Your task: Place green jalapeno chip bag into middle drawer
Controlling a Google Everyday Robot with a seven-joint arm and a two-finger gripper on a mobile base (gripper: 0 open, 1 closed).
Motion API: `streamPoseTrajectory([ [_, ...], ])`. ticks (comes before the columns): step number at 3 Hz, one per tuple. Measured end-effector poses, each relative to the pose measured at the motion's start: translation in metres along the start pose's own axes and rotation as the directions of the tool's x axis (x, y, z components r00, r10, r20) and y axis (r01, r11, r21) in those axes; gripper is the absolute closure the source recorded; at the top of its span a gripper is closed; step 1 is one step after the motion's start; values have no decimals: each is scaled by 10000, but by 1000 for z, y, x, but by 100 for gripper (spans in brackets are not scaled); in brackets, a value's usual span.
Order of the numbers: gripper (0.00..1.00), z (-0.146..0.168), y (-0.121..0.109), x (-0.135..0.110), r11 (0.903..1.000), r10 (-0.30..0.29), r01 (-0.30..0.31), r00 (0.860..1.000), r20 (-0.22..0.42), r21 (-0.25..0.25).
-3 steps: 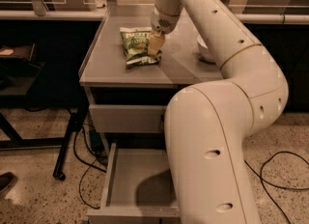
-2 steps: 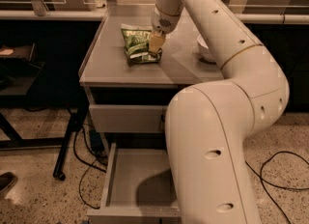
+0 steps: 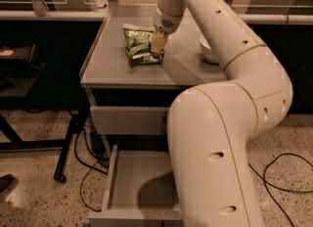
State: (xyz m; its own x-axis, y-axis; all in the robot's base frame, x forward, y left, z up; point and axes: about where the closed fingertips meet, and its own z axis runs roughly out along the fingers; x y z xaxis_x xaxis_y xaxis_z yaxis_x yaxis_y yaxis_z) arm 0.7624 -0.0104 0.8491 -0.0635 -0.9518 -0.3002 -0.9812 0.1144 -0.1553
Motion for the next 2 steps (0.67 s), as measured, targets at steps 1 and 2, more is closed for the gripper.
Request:
streamPoseTrajectory([
  [1, 100, -18, -6, -14, 9984, -197, 177, 9991, 377, 537],
  [2, 100, -49, -3, -27, 9927, -538, 454, 9959, 728, 1118],
])
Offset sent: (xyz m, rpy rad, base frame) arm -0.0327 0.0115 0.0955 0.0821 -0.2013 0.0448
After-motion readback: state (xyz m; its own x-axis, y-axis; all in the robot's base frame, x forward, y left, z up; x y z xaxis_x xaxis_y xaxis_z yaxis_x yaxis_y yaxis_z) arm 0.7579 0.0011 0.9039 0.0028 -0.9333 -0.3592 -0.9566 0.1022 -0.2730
